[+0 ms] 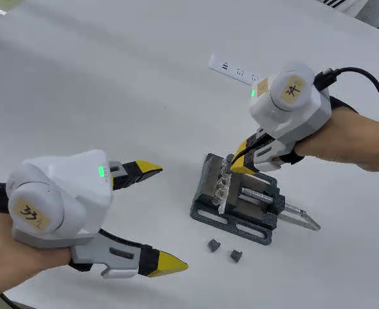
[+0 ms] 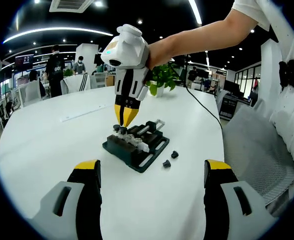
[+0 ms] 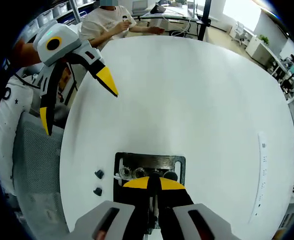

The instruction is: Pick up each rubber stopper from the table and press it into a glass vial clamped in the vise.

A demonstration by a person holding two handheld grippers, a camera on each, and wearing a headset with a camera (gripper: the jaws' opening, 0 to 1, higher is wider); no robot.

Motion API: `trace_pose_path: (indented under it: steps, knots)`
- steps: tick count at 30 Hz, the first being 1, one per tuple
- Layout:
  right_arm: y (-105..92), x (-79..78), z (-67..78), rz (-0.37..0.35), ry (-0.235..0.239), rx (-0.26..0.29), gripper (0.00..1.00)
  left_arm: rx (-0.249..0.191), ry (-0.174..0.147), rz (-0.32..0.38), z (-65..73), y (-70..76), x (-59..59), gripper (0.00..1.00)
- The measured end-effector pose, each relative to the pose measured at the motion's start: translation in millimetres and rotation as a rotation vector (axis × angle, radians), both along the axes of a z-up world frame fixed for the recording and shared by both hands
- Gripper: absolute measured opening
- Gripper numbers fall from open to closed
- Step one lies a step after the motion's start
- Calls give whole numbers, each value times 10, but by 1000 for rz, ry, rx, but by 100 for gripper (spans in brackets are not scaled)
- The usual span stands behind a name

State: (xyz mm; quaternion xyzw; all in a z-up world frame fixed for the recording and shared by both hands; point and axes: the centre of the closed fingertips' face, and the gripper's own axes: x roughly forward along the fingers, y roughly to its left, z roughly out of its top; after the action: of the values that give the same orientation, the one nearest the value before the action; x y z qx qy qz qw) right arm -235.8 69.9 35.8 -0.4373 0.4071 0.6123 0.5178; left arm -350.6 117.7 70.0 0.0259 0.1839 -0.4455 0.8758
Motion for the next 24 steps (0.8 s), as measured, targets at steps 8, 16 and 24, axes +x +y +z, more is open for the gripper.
trace_pose_path:
  steps: [8, 16, 24]
  knots:
    - [2, -23, -27, 1, 9, -2, 1, -3, 4, -2, 5, -24, -1, 84]
    - [-2, -21, -32, 15, 11, -8, 1, -5, 6, 0, 10, -28, 11, 84]
    - [0, -27, -34, 35, 13, -20, 1, -9, 4, -5, 16, -44, 25, 83]
